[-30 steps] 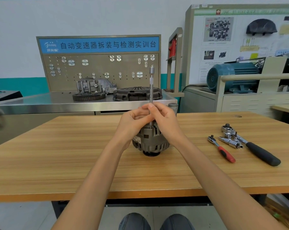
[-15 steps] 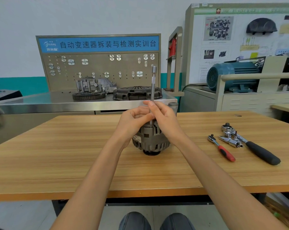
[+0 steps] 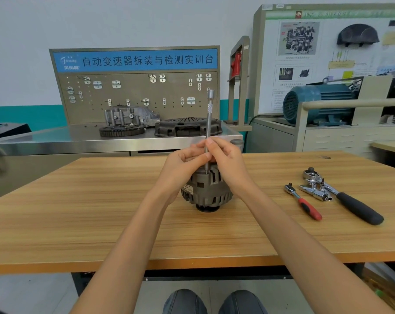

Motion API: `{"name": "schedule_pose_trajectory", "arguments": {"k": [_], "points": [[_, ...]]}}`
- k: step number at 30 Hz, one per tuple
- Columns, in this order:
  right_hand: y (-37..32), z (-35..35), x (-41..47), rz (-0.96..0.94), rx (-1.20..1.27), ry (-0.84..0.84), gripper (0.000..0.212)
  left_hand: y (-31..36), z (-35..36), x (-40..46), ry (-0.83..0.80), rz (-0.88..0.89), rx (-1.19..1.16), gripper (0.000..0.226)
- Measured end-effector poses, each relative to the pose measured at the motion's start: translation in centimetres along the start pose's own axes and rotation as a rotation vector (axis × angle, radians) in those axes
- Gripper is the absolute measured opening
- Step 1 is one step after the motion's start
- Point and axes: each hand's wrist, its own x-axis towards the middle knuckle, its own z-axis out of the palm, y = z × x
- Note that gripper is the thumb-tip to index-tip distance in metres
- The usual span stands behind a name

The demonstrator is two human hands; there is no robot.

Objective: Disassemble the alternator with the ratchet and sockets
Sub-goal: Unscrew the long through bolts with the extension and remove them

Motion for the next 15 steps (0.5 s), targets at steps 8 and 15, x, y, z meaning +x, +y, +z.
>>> {"name": "schedule_pose_trajectory", "arguments": {"k": [8, 15], "points": [[0.23, 0.38, -0.3, 0.03, 0.035, 0.011, 0.006, 0.06, 0.61, 0.29, 0.062, -0.022, 0.007, 0.01], [0.24, 0.08, 0.04, -0.018, 0.016, 0.007, 0.018, 0.05, 0.26, 0.17, 0.004, -0.011, 0.023, 0.013]]}}
